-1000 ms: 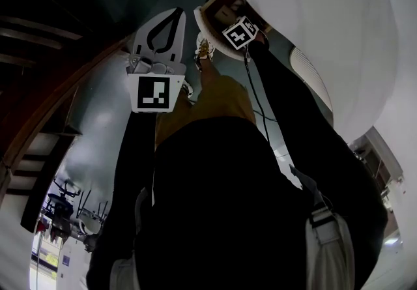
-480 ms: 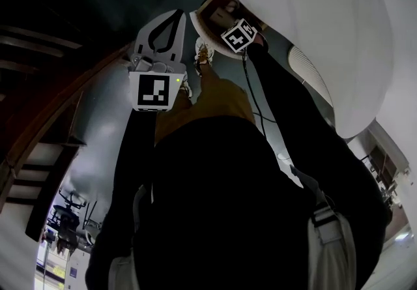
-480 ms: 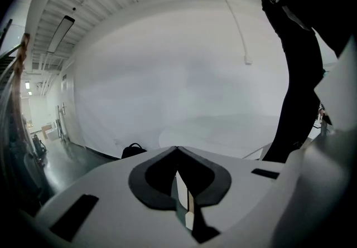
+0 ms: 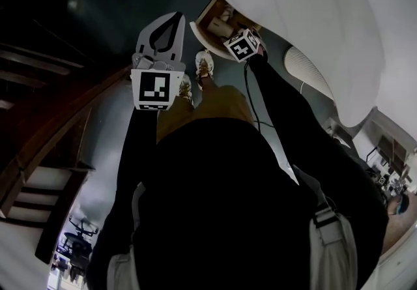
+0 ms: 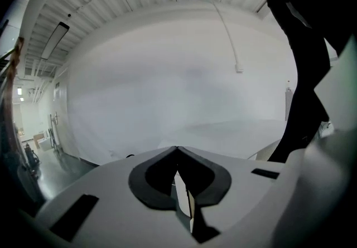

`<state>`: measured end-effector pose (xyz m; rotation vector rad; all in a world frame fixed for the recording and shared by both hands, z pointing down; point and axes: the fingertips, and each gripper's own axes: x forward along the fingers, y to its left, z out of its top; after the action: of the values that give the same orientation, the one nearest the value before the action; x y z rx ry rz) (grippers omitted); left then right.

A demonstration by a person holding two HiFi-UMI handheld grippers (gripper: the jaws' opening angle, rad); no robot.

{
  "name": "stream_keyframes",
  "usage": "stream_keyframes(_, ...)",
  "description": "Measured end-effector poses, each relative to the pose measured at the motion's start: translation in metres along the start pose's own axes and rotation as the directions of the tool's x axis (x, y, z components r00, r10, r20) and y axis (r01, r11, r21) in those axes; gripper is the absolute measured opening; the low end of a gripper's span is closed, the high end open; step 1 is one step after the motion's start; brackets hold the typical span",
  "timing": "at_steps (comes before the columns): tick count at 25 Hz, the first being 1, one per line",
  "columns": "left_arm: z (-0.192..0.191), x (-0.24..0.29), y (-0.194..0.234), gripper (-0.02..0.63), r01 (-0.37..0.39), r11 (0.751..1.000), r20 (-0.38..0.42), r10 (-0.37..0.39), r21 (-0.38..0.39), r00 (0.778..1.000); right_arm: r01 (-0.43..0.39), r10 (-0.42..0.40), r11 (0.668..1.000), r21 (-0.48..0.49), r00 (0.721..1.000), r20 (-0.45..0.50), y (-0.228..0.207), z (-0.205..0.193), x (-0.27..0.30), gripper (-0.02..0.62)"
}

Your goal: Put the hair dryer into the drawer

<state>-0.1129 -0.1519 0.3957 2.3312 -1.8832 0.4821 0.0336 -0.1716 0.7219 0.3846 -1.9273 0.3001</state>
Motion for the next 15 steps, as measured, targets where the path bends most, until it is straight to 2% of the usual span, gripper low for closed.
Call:
stream_keyframes(6, 0.019, -0.017, 0.003, 0.012, 0.048, 0.998, 0.042, -0.049, 0.027, 0.998, 0.060, -0.070, 0.993, 0.102, 0.993, 0.095, 0.010, 0.021, -0.039, 0.351)
stream_keyframes(9, 0.029, -0.026, 0.001, 0.012, 0.090, 0.995, 0.080, -0.092, 0.029, 0.993, 0.092, -0.116, 0.984, 0.151, 0.981, 0.156, 0.017, 0.033, -0.063, 0.351)
stream_keyframes(12, 0.039, -0.037, -0.001, 0.012, 0.119, 0.992, 0.108, -0.123, 0.042, 0.986, 0.134, -0.179, 0.970, 0.204, 0.960, 0.217, 0.021, 0.042, -0.088, 0.351)
stream_keyframes(15, 0.047, -0.050, -0.006, 0.012, 0.151, 0.987, 0.129, -0.157, 0.057, 0.979, 0.183, -0.256, 0.951, 0.250, 0.919, 0.299, 0.022, 0.054, -0.119, 0.351)
